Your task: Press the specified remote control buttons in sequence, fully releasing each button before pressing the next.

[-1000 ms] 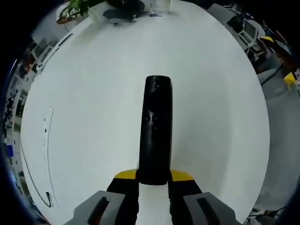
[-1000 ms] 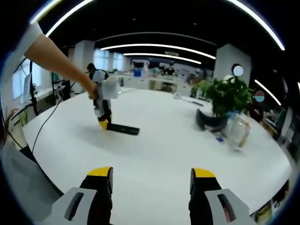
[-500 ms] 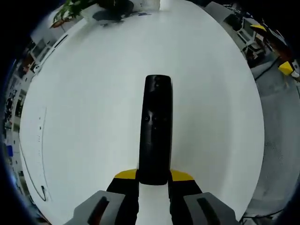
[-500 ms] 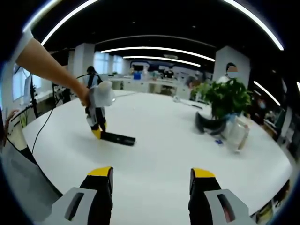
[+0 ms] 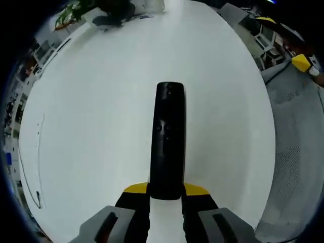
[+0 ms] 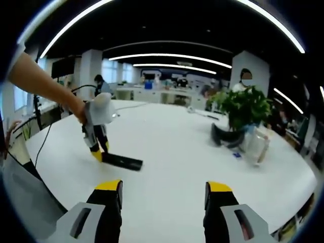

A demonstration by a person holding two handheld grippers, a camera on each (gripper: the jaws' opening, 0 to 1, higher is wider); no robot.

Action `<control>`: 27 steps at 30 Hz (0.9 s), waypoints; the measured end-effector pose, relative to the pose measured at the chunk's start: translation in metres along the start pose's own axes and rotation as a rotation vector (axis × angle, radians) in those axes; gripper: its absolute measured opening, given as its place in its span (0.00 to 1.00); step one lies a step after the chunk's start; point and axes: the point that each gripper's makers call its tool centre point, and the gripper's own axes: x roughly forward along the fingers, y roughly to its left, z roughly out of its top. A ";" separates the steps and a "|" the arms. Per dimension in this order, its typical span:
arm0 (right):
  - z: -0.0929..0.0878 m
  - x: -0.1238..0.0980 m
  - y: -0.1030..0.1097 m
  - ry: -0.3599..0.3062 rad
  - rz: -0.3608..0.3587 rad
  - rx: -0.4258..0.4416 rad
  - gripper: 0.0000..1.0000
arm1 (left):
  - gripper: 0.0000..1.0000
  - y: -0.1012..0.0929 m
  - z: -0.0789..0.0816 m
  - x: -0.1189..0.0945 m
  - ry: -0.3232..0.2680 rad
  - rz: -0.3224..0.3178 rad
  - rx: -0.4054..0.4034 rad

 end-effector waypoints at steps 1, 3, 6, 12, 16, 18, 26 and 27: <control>0.000 0.000 0.000 -0.001 0.001 -0.001 0.64 | 0.22 -0.005 0.000 0.000 -0.002 0.000 0.000; 0.000 0.000 0.001 -0.001 0.004 -0.004 0.64 | 0.22 -0.015 -0.001 0.000 -0.004 -0.005 0.001; 0.000 0.000 0.002 -0.001 0.008 -0.008 0.64 | 0.22 -0.027 -0.002 0.000 -0.009 -0.005 0.015; 0.001 -0.001 0.003 -0.003 0.016 -0.002 0.65 | 0.22 -0.045 -0.003 -0.001 -0.027 -0.008 -0.004; 0.001 -0.001 0.004 -0.003 0.018 -0.003 0.65 | 0.22 -0.057 -0.005 -0.001 -0.035 -0.012 -0.007; 0.000 0.000 0.004 0.001 0.021 -0.001 0.64 | 0.22 -0.063 -0.005 0.000 -0.036 -0.010 -0.004; 0.000 0.000 0.006 0.001 0.035 0.004 0.62 | 0.22 -0.090 -0.007 0.000 -0.050 -0.017 -0.012; 0.001 0.000 0.006 -0.002 0.035 0.006 0.62 | 0.22 -0.092 -0.007 0.000 -0.052 -0.019 -0.013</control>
